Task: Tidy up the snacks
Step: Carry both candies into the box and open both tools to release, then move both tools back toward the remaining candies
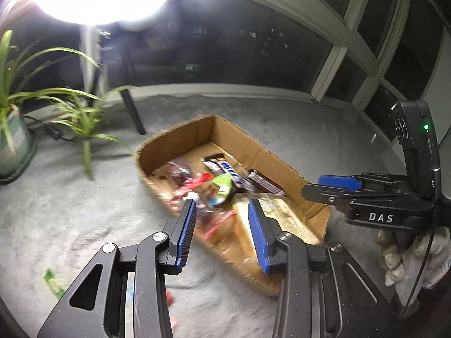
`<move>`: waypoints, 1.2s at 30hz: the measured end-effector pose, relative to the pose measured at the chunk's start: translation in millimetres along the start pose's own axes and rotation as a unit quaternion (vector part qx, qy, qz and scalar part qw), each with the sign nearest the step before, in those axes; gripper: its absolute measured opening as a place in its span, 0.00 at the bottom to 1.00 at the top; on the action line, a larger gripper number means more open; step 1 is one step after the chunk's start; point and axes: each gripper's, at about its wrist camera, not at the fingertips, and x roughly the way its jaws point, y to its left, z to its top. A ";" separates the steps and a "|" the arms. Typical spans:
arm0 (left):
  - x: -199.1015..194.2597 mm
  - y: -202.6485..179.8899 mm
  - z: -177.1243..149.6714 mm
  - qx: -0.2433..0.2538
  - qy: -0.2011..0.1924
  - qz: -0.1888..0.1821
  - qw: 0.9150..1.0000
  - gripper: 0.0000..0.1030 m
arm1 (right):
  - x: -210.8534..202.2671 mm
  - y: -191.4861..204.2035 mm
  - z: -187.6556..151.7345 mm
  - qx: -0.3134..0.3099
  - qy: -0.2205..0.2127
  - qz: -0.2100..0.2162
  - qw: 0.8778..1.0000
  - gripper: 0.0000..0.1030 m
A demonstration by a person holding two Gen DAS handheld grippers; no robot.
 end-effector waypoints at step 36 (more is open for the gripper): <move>-48.8 185.8 -103.3 -0.108 0.073 0.074 0.989 0.35 | 89.6 178.7 -61.8 -0.063 0.095 0.083 0.990 0.56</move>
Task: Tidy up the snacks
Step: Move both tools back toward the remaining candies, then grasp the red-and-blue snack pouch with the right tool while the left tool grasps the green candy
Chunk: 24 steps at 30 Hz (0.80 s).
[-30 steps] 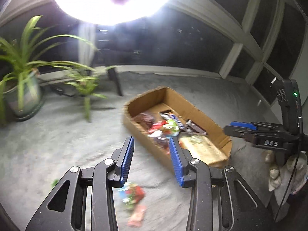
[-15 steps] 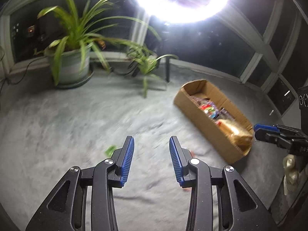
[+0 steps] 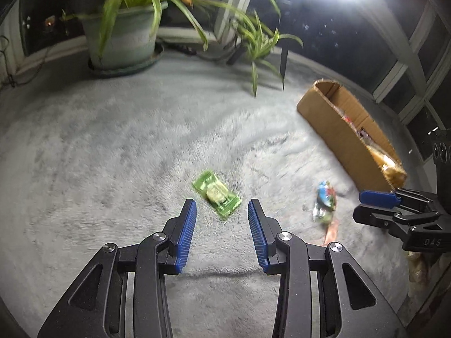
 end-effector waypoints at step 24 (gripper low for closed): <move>46.3 -25.5 9.7 0.070 -0.004 0.019 0.997 0.33 | 44.7 8.3 20.5 -0.033 0.034 -0.054 0.997 0.44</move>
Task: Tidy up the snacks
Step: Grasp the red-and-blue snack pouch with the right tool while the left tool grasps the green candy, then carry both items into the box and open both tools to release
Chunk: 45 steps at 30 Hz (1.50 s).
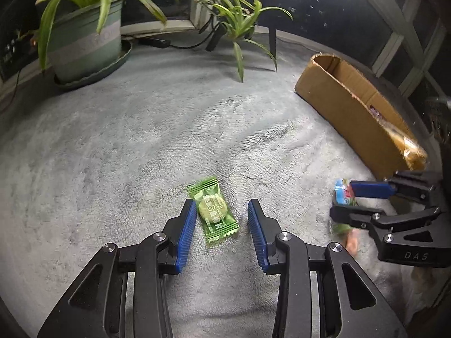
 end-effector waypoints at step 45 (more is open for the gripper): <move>-60.3 -9.9 25.4 -0.035 -0.088 -0.045 0.994 0.20 | -110.0 -46.2 10.2 0.034 -0.122 0.050 0.991 0.29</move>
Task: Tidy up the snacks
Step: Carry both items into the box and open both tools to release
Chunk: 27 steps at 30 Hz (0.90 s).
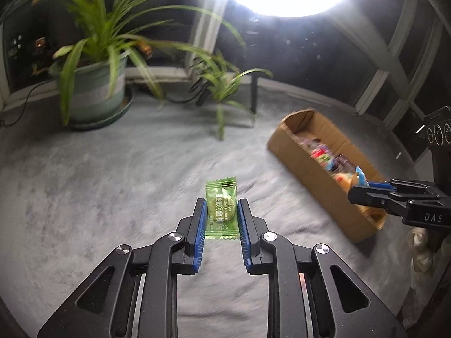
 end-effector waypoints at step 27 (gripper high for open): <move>79.8 -153.2 54.5 0.064 0.013 -0.066 0.996 0.20 | -25.0 -143.7 18.1 0.040 -0.008 -0.098 0.994 0.30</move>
